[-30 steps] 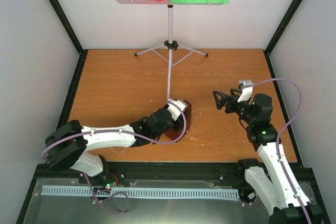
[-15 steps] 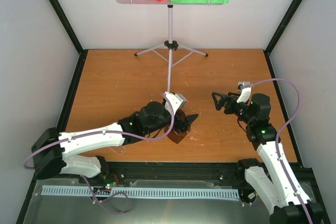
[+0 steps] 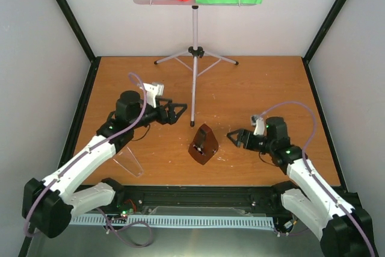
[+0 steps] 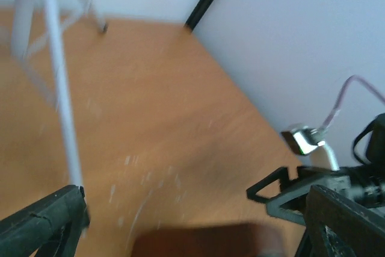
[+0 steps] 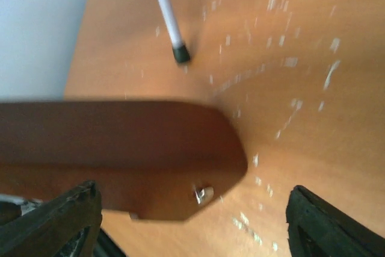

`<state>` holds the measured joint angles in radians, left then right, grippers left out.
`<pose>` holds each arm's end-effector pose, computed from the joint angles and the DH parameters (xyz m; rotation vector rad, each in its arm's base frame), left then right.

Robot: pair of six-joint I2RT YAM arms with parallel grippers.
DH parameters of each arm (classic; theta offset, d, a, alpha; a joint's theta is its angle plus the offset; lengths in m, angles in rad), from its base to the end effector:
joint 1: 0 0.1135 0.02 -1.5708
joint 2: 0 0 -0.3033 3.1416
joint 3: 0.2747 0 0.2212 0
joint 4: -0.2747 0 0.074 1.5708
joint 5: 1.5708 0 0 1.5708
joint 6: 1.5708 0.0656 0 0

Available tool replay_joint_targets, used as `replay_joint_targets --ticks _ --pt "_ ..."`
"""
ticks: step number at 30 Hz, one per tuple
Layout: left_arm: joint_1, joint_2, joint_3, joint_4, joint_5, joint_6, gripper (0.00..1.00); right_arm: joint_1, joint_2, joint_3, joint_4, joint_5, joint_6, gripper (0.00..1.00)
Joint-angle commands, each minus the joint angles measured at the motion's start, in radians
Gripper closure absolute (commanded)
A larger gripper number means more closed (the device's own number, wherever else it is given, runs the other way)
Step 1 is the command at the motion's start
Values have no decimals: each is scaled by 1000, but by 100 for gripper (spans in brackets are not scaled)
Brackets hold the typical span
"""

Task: Pack up the instrument practice props

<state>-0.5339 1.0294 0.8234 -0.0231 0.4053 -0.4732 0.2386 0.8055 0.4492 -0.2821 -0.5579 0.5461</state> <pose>0.1720 -0.1318 0.3581 0.3656 1.8807 -1.0645 0.1225 0.0655 0.2369 0.0244 2.2970 1.0392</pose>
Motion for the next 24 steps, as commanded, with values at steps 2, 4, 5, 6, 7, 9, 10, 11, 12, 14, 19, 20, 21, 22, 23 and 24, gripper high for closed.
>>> replay_joint_targets --ticks 2,4,5,6,7,9,10,11,12,14,19,20,21,22,23,24 --pt "67 33 -177 -68 120 -107 1 166 46 -87 44 33 127 25" --pt "68 22 -218 -59 88 -109 0 211 63 -106 65 55 140 31" --pt "69 20 -236 -56 64 -107 1 225 73 -115 75 60 145 33" --pt "69 25 -251 -59 46 -108 1 237 85 -125 88 62 150 35" --pt "69 38 -263 -60 39 -109 1 246 96 -133 105 62 155 38" --pt "69 79 -283 -50 68 -108 1 263 120 -147 139 60 164 44" --pt "69 102 -294 -35 94 -108 1 271 132 -150 153 62 168 45" --pt "69 121 -306 -14 118 -107 0 279 145 -151 168 65 170 47" --pt "68 137 -318 7 140 -107 1 287 156 -150 180 70 171 47" --pt "68 175 -327 41 178 -97 1 299 178 -151 207 85 176 50" --pt "66 262 -311 66 219 -75 5 316 247 -150 289 113 177 56" --pt "66 265 -313 73 218 -76 5 316 260 -143 299 119 171 56" --pt "67 263 -315 80 216 -79 5 317 268 -136 303 132 166 57" --pt "66 260 -316 83 212 -79 5 318 269 -129 302 154 161 58" --pt "66 253 -315 86 205 -81 5 318 263 -124 302 170 155 58" --pt "66 246 -313 88 198 -82 5 317 248 -123 302 189 148 57"
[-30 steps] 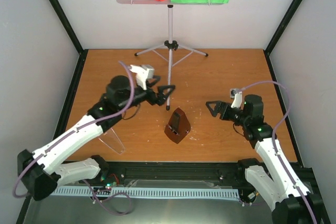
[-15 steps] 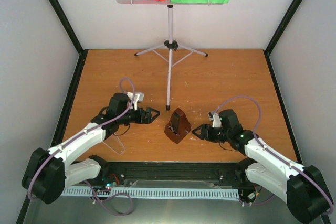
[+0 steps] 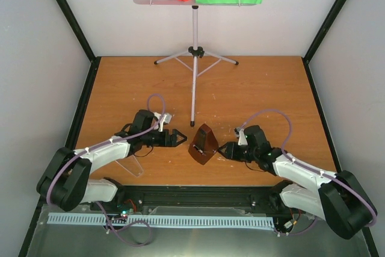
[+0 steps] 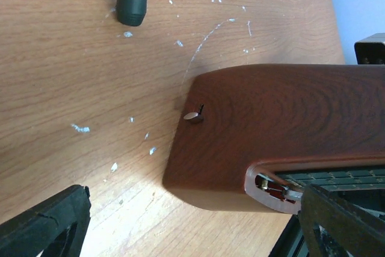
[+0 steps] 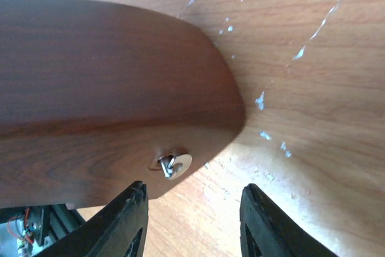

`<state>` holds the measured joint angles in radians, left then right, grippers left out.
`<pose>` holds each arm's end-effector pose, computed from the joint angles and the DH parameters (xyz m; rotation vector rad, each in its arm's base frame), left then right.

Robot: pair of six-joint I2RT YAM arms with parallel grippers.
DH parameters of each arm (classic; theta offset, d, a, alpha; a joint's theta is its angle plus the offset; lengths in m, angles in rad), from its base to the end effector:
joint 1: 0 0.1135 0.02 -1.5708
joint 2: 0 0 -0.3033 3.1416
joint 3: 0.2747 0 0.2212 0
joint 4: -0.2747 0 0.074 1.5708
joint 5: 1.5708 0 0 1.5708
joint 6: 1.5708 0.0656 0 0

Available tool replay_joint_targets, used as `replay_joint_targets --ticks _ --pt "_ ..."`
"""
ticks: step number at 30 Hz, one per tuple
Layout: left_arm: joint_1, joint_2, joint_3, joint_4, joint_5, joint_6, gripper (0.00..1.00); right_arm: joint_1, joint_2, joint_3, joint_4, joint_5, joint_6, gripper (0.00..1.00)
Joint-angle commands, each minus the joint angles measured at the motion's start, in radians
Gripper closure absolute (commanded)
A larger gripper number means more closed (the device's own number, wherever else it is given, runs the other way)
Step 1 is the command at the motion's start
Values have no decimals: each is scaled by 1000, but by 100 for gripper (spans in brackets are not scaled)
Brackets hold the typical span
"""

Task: Pack up the instrument practice props

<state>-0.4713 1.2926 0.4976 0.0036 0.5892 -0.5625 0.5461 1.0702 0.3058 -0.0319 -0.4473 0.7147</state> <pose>0.1786 -0.1319 0.2037 0.1970 2.5084 -1.1654 0.1243 0.1088 0.1804 -0.0210 2.5673 1.0843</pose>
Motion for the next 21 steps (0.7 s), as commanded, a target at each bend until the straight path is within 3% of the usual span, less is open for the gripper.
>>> replay_joint_targets --ticks 1,4,10,15,21 --pt "3 -25 14 66 6 5 5 11 -36 18 52 94 -28 56" --pt "4 -58 20 113 9 -2 4 11 -115 15 42 133 -67 52" --pt "2 -65 37 215 83 -2 3 11 -268 28 30 138 -144 23" --pt "-2 -46 47 243 146 22 3 14 -346 28 199 -91 -247 1" --pt "-17 -49 54 293 196 13 3 46 -285 115 135 -56 -428 0"
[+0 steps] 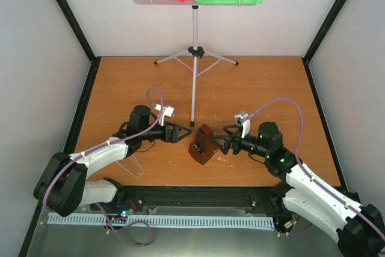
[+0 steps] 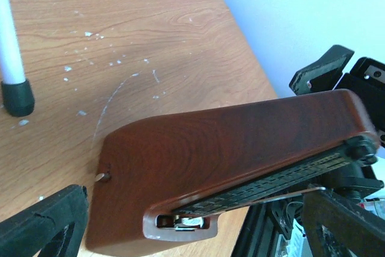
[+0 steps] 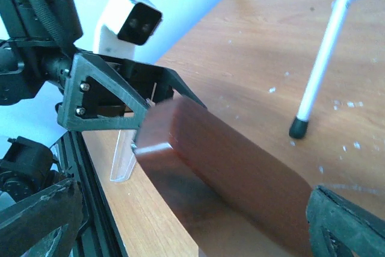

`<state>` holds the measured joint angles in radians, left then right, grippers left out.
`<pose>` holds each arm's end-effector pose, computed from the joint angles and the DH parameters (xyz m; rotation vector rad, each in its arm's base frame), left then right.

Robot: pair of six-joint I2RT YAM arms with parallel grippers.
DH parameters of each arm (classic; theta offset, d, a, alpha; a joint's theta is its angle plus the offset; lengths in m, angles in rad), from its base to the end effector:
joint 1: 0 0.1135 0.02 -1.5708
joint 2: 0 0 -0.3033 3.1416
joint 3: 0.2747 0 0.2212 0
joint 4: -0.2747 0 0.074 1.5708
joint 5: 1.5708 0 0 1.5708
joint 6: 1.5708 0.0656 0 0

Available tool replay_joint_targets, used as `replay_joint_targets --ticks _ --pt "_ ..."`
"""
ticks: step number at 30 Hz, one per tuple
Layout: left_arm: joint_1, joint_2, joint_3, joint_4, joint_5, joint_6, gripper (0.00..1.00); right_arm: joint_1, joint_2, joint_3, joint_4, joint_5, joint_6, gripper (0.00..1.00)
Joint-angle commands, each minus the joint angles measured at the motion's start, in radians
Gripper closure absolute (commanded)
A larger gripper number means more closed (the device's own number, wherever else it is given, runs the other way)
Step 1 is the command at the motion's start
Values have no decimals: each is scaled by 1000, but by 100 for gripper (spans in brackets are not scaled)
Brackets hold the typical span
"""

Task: Pack up the instrument practice props

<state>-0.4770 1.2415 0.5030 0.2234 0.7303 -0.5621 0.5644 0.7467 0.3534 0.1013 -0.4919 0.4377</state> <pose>0.1813 -0.1429 0.2410 0.3947 2.2099 -1.3614 0.1045 0.1028 0.2554 -0.4883 1.9294 1.1296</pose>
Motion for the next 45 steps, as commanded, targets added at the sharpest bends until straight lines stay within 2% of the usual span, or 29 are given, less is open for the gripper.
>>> replay_joint_targets --ticks 1,12,19,33,38,45 --pt "-15 1 52 74 55 13 3 34 55 75 1 -2 -169 0" --pt "-110 13 101 76 91 63 5 79 159 54 156 49 -241 0" --pt "-119 8 107 93 84 50 9 152 202 26 226 120 -339 0" --pt "-153 -7 93 211 153 -7 33 251 355 23 365 305 -376 0" --pt "-161 -7 92 225 167 -6 34 261 372 -9 425 373 -352 1" --pt "-163 7 94 230 192 -11 34 261 381 -25 454 375 -344 4"
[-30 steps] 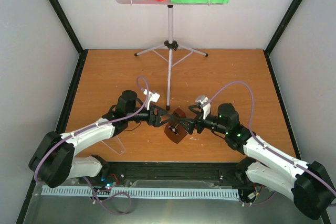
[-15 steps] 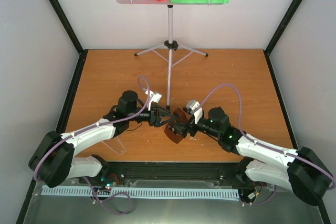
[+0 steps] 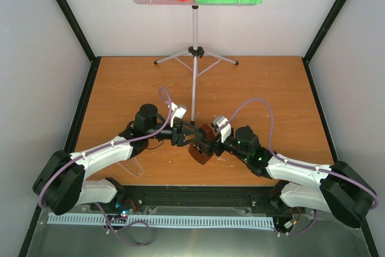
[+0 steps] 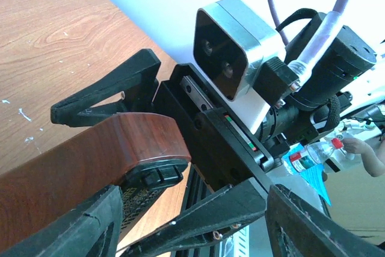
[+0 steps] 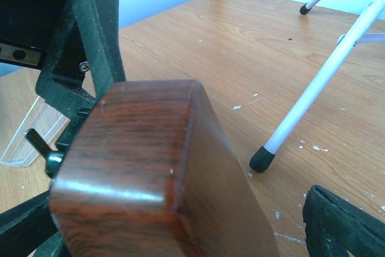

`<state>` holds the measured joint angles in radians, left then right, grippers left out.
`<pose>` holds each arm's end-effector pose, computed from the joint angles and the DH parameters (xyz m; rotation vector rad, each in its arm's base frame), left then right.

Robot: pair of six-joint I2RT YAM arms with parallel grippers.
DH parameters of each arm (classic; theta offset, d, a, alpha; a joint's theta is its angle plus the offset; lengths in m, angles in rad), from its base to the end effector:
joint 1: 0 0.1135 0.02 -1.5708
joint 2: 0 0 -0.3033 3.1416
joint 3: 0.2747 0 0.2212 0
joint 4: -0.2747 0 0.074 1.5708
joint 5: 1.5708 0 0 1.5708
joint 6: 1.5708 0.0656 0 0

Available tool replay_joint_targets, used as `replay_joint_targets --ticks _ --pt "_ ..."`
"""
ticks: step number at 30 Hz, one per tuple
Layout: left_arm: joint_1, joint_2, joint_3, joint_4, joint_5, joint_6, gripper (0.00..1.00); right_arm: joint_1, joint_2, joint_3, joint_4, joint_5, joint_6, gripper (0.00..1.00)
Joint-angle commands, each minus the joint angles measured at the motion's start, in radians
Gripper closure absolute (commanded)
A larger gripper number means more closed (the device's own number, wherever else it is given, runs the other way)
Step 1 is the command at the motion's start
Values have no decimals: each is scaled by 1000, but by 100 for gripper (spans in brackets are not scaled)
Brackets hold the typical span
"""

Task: Pack up the instrument practice props

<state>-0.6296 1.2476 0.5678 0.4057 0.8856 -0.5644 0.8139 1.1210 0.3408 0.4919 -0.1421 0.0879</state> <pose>0.1626 -0.1813 0.2827 0.7644 1.9277 -1.5965 0.1408 0.1626 0.2400 -0.7782 1.7613 0.7487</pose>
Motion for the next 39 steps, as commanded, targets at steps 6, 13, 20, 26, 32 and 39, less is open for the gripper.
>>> replay_joint_targets --ticks 6,13,20,26,32,39 --pt "-11 1 31 50 41 -9 34 11 10 -17 71 32 9 6" --pt "-12 -21 23 49 6 -11 29 11 -3 -33 79 28 13 11" --pt "-12 -72 16 25 -69 1 21 11 -54 -70 74 40 32 19" --pt "-12 -67 45 -33 -130 2 22 11 -89 -85 59 52 34 24" --pt "-12 -10 102 -51 -140 -14 31 11 -87 -86 69 53 46 27" --pt "-12 43 132 3 -114 -44 35 11 -91 -92 74 50 48 33"
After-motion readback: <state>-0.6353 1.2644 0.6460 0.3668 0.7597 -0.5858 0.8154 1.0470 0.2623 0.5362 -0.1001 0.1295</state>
